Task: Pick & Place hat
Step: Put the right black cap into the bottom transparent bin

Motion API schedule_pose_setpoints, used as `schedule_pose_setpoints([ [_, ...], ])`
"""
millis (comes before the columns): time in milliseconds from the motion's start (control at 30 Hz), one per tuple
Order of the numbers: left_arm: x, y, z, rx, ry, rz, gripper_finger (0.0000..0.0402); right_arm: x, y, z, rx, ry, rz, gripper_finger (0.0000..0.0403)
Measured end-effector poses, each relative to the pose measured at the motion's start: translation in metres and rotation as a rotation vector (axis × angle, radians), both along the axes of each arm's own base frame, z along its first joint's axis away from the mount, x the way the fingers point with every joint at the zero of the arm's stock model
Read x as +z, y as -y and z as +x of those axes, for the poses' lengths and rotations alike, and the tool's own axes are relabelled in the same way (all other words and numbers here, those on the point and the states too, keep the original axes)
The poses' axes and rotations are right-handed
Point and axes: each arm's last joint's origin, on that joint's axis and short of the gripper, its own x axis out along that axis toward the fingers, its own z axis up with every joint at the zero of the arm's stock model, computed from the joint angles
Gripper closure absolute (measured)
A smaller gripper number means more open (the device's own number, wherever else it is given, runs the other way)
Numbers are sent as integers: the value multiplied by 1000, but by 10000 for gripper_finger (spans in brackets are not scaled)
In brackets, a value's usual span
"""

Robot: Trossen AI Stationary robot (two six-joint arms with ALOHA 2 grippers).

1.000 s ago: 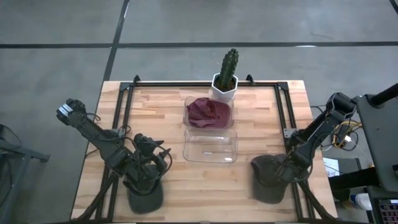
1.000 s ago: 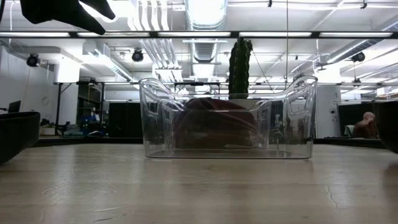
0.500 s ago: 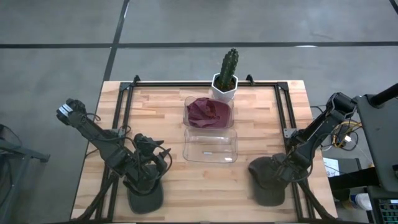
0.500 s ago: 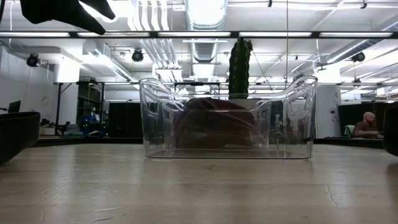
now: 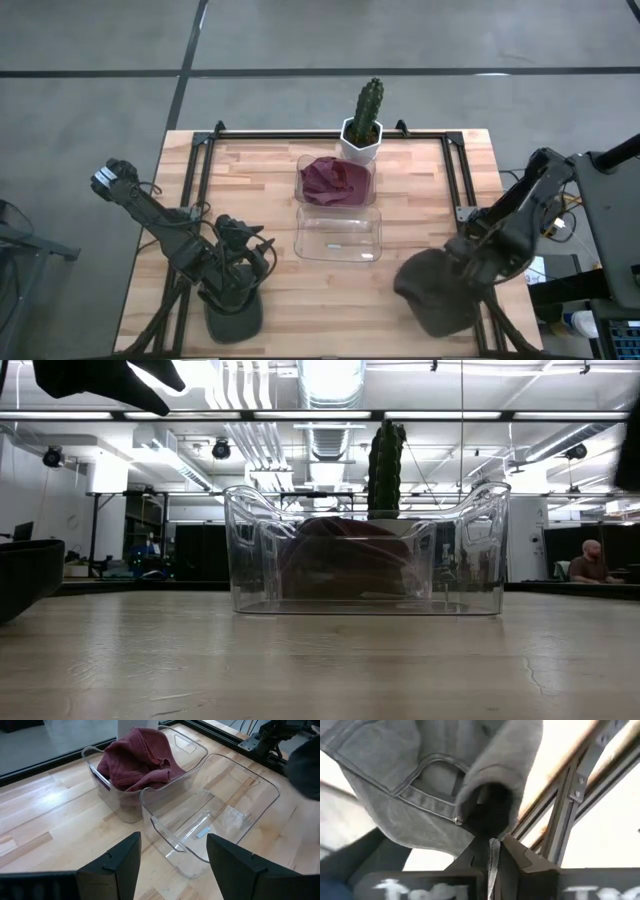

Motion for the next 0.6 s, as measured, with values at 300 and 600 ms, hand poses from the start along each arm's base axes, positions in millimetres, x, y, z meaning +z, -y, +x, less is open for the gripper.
schedule_pose_setpoints([
  [300, 0, 0, 0, -8, -8, 11, 184, 84, 19, -1, 267, 376, -100, 391],
  [600, 0, 0, 0, -11, -12, 16, 184, 112, 56, 22, 533, 575, -299, 391],
])
